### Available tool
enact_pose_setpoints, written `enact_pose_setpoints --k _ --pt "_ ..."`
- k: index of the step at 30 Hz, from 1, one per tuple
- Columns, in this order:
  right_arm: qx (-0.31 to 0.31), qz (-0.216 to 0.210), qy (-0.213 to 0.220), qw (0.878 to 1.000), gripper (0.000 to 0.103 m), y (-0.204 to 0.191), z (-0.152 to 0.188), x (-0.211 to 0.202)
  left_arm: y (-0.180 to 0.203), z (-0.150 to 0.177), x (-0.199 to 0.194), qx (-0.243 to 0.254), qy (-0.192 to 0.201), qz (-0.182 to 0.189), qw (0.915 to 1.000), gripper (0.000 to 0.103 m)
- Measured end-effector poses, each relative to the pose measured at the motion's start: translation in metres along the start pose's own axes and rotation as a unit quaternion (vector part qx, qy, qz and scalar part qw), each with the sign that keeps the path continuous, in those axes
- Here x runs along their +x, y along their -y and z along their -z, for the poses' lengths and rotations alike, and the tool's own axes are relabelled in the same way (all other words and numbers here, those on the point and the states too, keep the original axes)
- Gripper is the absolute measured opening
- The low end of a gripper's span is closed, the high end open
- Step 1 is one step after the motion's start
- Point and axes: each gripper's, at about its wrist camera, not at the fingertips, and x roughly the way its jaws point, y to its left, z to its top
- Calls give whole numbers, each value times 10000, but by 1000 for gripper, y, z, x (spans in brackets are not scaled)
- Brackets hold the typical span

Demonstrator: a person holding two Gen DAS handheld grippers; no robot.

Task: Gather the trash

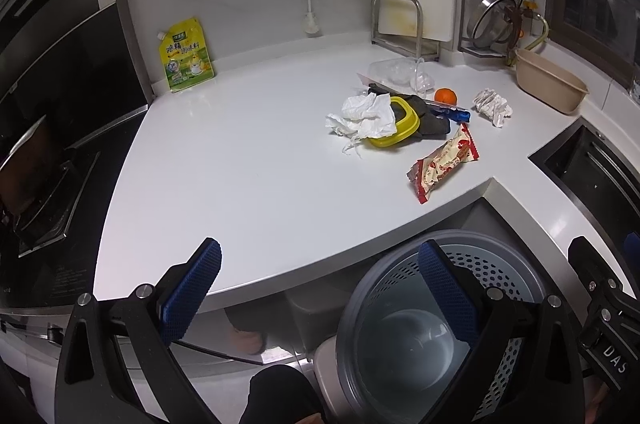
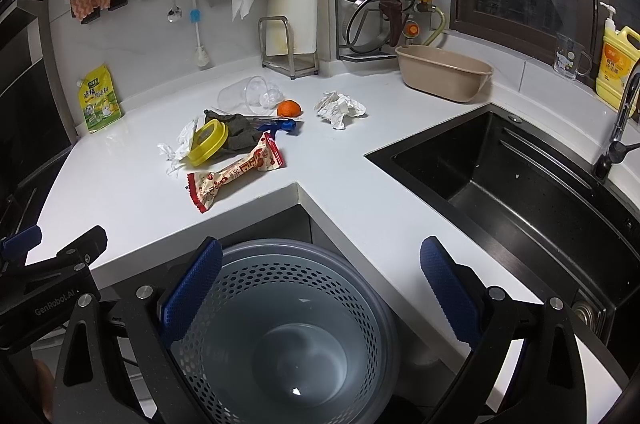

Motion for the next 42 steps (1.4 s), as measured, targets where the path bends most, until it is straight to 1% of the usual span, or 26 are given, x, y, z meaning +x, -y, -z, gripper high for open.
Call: enact_pose_setpoints --k 42 --pt "6 6 1 10000 95 2 -2 -2 2 -5 -2 34 9 -11 10000 97"
